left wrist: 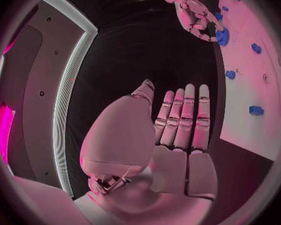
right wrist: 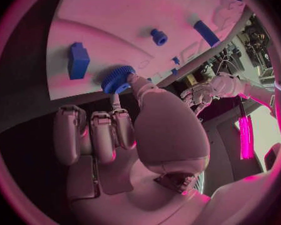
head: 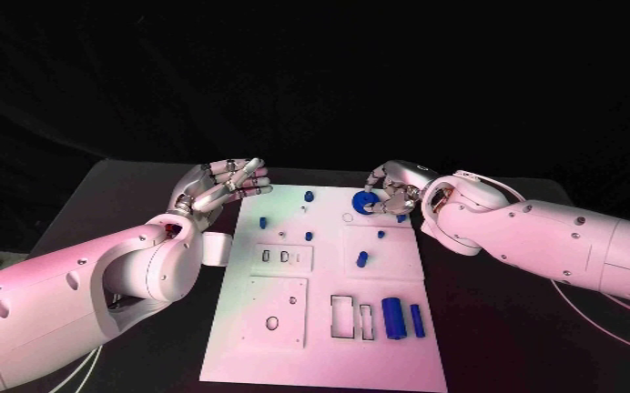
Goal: Assemble the parts on the task board
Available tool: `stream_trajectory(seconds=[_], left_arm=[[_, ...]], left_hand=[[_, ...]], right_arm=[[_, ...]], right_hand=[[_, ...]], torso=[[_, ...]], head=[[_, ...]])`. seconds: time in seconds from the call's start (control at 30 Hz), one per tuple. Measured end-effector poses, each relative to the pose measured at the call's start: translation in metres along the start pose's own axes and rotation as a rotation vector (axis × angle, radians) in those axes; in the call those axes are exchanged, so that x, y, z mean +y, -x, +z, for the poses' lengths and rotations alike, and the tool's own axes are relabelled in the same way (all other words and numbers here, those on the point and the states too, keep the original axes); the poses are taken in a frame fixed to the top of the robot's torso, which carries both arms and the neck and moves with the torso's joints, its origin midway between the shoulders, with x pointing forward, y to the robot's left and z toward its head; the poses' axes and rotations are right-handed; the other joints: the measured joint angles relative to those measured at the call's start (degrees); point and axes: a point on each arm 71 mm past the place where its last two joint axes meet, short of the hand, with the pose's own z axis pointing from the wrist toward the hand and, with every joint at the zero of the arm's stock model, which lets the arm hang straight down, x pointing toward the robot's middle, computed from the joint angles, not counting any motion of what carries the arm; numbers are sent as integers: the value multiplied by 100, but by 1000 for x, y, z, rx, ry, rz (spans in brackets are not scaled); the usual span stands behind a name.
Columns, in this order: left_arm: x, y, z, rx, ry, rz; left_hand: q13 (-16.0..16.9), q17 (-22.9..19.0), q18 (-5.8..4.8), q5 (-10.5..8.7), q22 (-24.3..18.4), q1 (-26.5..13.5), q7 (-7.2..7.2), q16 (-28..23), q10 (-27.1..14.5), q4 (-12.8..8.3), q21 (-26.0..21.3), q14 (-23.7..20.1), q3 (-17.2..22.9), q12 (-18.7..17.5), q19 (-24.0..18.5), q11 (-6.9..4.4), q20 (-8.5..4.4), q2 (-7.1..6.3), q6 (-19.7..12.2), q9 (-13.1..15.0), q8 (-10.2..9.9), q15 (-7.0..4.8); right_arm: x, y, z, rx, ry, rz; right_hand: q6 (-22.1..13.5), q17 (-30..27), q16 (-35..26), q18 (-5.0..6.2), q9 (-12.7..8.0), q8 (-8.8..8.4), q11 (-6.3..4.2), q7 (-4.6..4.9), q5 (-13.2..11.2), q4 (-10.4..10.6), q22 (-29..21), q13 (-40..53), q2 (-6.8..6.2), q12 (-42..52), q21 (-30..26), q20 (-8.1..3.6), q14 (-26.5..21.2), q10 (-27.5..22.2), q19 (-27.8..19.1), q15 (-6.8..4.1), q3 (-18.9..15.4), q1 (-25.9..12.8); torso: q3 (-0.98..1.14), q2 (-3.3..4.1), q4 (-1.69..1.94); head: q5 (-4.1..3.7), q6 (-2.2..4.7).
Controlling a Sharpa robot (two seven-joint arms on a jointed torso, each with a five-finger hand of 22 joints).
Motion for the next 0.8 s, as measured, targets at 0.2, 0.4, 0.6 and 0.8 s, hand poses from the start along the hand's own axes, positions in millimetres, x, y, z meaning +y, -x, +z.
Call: stream_trajectory(seconds=[0.2,0.4,0.6,0.8], left_arm=[[0,0,0,1,2,0],[0,0,0,2,5,-1],[1,0,0,3,7,-2],[1,-1,0,5,8,-3]], left_hand=[[0,-1,0,0,0,0,0,0,0,0,0,0,0,0,0,0,0,0,0,-2,0,0],[0,-1,0,0,-5,0,0,0,0,0,0,0,0,0,0,0,0,0,0,-2,1,0],[0,-1,0,0,-5,0,0,0,0,0,0,0,0,0,0,0,0,0,0,-2,1,0],[0,-1,0,0,-4,0,0,0,0,0,0,0,0,0,0,0,0,0,0,-2,1,0]], right_arm=[[11,-1,-1,-13,32,-2],[25,-2,-4,-30,71,-6],[51,-5,-6,-55,142,-25],[78,-10,-3,-83,213,-56]], right_hand=[[51,0,0,0,-31,-7,-21,-10,-1,1,0,0,0,0,27,-21,0,21,21,0,96,0],[185,-1,0,1,-109,-89,-42,-42,-6,0,-1,0,-2,31,86,-31,0,41,93,0,369,-1],[281,-1,23,1,-163,-145,-42,-40,-24,-22,-1,-1,-41,54,153,-40,22,41,144,-22,612,-39],[292,-1,23,4,-175,-169,-61,-47,-29,-49,4,-1,-70,54,153,-61,22,61,165,-22,726,-67]], torso=[[-1,0,-1],[-3,0,2],[-7,-2,-2],[-10,-2,3]], head=[[7,8],[18,5],[26,12],[30,13]])
